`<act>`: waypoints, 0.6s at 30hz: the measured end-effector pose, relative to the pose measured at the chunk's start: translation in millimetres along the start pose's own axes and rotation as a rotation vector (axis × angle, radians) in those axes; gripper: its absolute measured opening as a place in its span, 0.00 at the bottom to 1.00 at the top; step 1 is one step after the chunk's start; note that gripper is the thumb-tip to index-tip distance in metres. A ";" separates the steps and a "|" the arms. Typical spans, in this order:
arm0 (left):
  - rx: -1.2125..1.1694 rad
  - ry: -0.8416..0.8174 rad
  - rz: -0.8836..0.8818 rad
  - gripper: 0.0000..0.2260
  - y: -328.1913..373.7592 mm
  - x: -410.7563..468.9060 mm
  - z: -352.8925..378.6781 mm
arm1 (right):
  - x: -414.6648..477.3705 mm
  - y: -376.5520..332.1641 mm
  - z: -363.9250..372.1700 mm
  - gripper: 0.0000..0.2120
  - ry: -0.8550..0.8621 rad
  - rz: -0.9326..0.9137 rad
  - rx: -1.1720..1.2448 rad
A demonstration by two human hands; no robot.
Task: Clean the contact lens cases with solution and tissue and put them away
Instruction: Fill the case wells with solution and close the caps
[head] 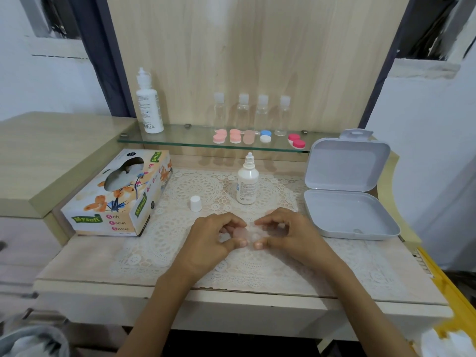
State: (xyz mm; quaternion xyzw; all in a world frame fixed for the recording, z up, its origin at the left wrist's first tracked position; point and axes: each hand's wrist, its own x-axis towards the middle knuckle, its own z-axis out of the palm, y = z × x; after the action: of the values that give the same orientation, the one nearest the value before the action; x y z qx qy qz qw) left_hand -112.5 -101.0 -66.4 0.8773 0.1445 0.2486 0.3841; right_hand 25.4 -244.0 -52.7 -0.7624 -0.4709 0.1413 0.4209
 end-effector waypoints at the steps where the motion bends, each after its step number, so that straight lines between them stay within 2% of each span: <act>1: -0.015 0.004 0.001 0.13 -0.4 -1.0 -0.2 | 2.3 -0.5 -4.2 0.18 0.008 0.001 -0.004; 5: -0.046 0.020 -0.001 0.13 0.1 -2.8 0.0 | 17.5 6.4 -10.8 0.11 0.166 -0.031 -0.197; 8: -0.067 0.027 -0.012 0.13 0.7 -3.4 -0.2 | 24.6 17.0 -2.7 0.13 0.140 -0.086 -0.423; 10: -0.071 0.026 -0.015 0.13 1.1 -4.2 -0.1 | 26.3 20.7 1.0 0.10 0.150 -0.136 -0.461; 14: -0.073 0.032 -0.020 0.13 0.4 -4.3 0.0 | 24.4 14.0 -1.3 0.08 0.177 -0.126 -0.398; 16: -0.073 0.033 -0.021 0.13 0.5 -4.2 0.3 | 19.9 3.5 -5.6 0.07 0.174 -0.078 -0.221; 18: -0.072 0.036 -0.023 0.12 0.1 -3.9 0.6 | 14.2 -9.3 -9.3 0.06 0.093 -0.048 -0.052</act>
State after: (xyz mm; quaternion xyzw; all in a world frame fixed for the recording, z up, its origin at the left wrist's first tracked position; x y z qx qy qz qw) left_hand -115.4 -103.2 -68.0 0.8566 0.1525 0.2647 0.4158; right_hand 32.8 -235.0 -37.3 -0.7674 -0.4722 0.0831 0.4257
